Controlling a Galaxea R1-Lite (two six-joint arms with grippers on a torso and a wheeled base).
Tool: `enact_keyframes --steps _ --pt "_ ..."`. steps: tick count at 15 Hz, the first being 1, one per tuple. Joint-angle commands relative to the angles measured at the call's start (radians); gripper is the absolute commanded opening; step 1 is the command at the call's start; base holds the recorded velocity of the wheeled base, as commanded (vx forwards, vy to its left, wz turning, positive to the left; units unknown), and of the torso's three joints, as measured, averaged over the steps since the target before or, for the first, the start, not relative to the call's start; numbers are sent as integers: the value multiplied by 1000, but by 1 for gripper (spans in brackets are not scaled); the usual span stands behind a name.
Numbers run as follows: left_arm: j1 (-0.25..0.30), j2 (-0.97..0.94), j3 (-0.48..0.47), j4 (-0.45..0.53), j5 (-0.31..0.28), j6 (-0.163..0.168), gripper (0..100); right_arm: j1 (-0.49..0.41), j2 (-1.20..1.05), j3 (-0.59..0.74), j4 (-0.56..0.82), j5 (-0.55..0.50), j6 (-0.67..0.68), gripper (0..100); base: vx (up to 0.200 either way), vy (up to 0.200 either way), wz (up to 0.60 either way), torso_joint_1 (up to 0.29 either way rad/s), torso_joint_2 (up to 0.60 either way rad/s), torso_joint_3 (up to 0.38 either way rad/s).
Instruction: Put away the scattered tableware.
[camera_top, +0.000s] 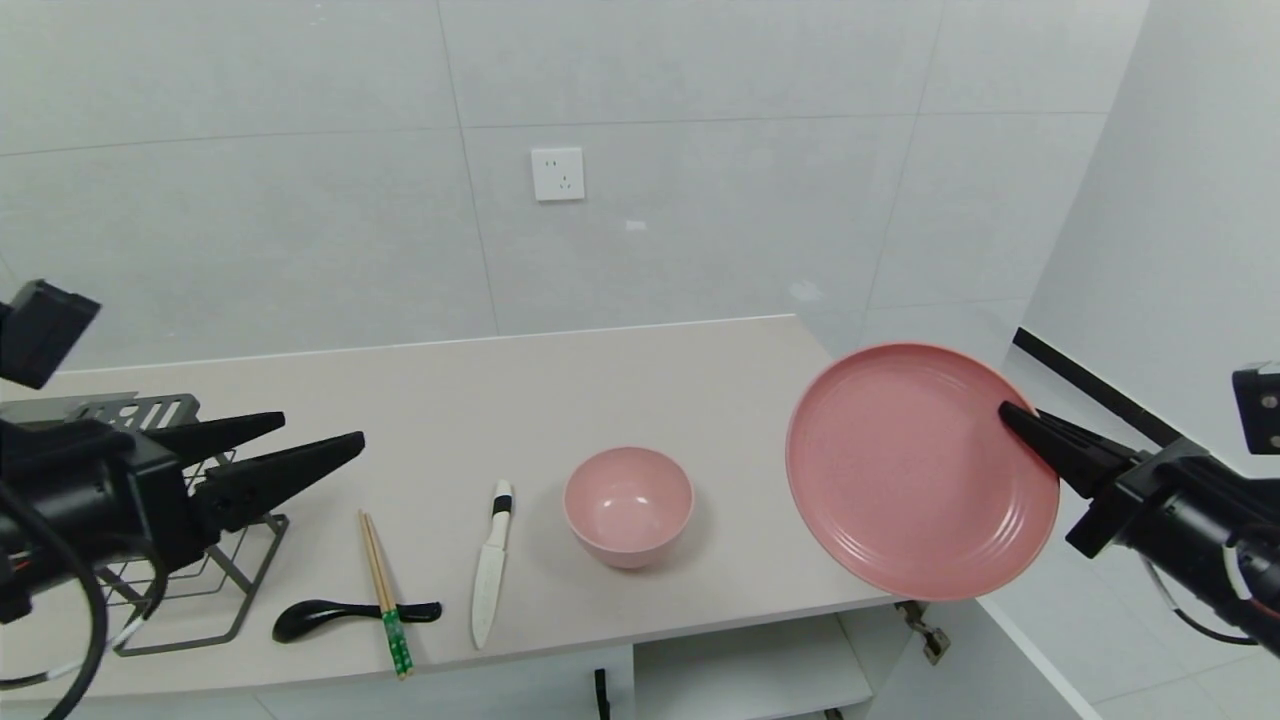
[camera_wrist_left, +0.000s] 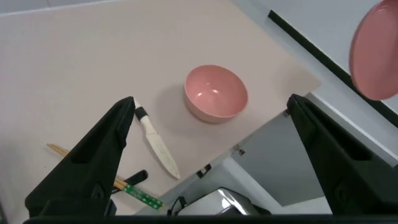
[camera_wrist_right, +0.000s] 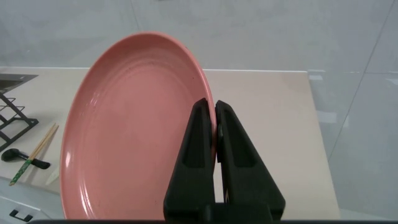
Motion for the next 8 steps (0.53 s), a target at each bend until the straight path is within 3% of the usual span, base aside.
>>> enact_keyframes --steps 1,8 --pt "-48 211 -20 -30 7 -1 100 0 -1 0 0 1 0 0 0 0 0 0 0 0" --pt "-134 421 -142 -37 145 2 100 0 -14 3 0 0 -1 0 0 0 0 0 0 0"
